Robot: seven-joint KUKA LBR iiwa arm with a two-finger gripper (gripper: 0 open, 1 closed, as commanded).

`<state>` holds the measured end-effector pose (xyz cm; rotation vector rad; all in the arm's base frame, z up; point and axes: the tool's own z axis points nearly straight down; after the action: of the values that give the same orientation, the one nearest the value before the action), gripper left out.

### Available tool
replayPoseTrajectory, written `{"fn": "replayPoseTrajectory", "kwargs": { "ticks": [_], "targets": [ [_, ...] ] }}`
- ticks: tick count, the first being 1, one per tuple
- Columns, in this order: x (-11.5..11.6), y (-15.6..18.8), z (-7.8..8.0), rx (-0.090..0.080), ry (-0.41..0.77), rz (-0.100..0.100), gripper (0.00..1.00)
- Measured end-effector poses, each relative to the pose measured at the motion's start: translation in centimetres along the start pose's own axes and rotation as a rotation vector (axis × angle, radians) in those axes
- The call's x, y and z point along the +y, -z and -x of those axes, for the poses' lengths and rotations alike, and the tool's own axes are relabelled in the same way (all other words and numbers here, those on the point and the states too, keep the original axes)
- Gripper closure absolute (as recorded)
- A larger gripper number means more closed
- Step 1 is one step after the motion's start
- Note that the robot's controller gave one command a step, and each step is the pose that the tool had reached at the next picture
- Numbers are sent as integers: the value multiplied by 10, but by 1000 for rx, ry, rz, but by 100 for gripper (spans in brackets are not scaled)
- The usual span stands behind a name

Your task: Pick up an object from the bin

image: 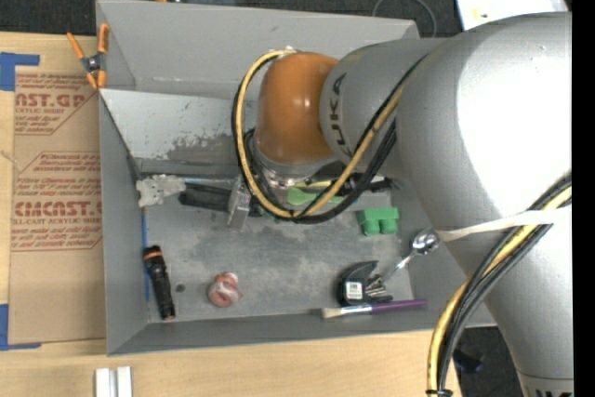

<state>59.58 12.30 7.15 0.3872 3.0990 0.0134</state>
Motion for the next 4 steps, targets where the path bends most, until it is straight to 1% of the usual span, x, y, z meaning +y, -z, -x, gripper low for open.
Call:
{"fn": "replayPoseTrajectory", "kwargs": {
  "ticks": [1,2,3,4],
  "targets": [
    [0,0,0,1,0,0,100],
    [0,22,-2,7,0,-3,100],
    [1,59,-2,7,1,-1,100],
    [1,46,-1,3,1,0,100]
  ]
}}
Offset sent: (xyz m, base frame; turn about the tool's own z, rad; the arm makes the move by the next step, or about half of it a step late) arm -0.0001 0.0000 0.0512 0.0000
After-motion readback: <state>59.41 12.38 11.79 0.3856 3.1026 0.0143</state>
